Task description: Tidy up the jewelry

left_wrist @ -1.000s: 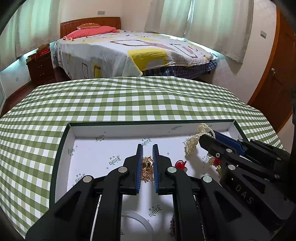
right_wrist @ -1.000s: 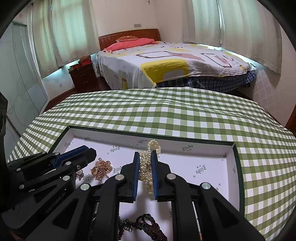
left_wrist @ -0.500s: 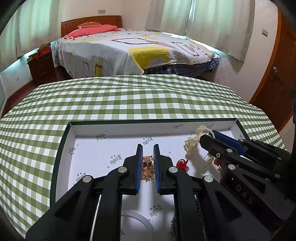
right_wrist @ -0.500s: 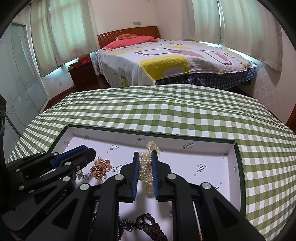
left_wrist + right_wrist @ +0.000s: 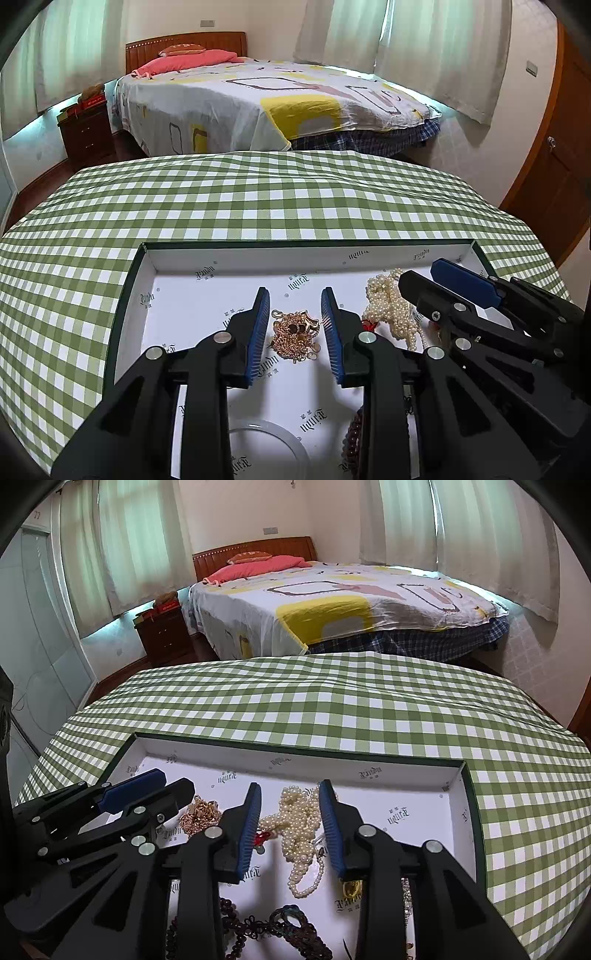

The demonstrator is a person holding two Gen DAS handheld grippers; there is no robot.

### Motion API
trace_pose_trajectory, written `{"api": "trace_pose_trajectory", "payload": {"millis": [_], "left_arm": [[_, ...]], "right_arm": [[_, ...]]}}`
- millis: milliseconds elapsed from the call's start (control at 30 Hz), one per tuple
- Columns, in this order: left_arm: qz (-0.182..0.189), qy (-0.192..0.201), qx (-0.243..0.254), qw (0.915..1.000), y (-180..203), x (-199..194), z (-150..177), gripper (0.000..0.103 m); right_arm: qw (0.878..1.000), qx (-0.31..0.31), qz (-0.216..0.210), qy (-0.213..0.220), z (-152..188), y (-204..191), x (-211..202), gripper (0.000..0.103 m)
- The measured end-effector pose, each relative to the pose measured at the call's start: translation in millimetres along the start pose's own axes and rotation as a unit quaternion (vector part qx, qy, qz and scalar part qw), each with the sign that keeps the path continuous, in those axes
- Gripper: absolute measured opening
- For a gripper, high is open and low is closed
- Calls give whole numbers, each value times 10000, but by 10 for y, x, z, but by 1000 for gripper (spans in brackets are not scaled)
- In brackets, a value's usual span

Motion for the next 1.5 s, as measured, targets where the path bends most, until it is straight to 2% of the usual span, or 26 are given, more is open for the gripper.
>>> {"api": "trace_pose_trajectory", "payload": {"millis": [100, 167, 367, 533, 633, 933, 1500], "left_arm": [[-1, 2, -66, 10000, -27, -14, -2, 36], [-24, 7, -135, 9999, -60, -28, -2, 41], [-98, 77, -148, 9998, -131, -109, 2, 61], [-234, 181, -103, 9995, -177, -197, 0, 80], [-298, 257, -53, 9992, -204, -262, -5, 88], [-610, 409, 125, 9972, -217, -436, -30, 93], [-659, 560, 0, 9963, -223, -798, 135, 97]], "right_arm": [[10000, 41, 32, 29, -5, 21, -15, 39], [9999, 77, 97, 71, -11, 56, -34, 47], [9994, 184, 253, 178, -17, 191, -111, 65], [9988, 189, 368, 266, -20, 265, -192, 74], [9982, 168, 472, 317, -19, 302, -237, 80], [9966, 116, 718, 390, 14, 382, -326, 84], [9950, 280, 826, 487, 249, 504, -592, 84]]}}
Point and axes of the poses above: each gripper's, at about its wrist camera, not at the fingertips, and x roughly the way its jaws point, y to its right, z to its underside, the point moved 6 cm from there along x, roughly the way its jaws point, and after that the axes turned 2 degrees about z, right-handed, at the moved point
